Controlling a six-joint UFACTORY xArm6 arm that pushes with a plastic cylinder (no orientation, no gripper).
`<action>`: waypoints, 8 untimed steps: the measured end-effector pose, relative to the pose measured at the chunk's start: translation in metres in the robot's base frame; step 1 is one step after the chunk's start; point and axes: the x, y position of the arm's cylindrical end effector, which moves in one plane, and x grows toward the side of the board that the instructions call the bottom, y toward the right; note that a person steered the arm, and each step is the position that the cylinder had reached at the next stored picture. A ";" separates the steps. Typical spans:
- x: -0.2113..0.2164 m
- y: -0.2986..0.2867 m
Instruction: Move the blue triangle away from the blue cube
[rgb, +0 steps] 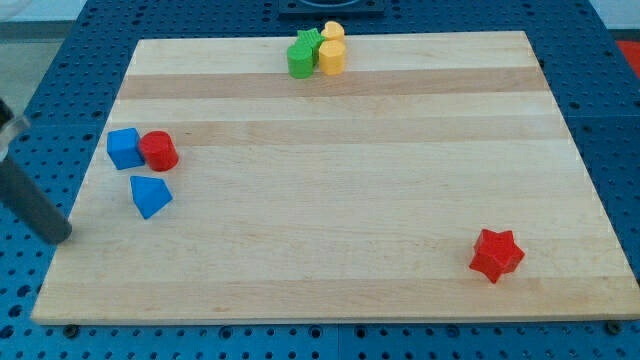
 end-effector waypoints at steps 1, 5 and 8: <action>-0.039 0.015; -0.083 0.097; -0.060 0.038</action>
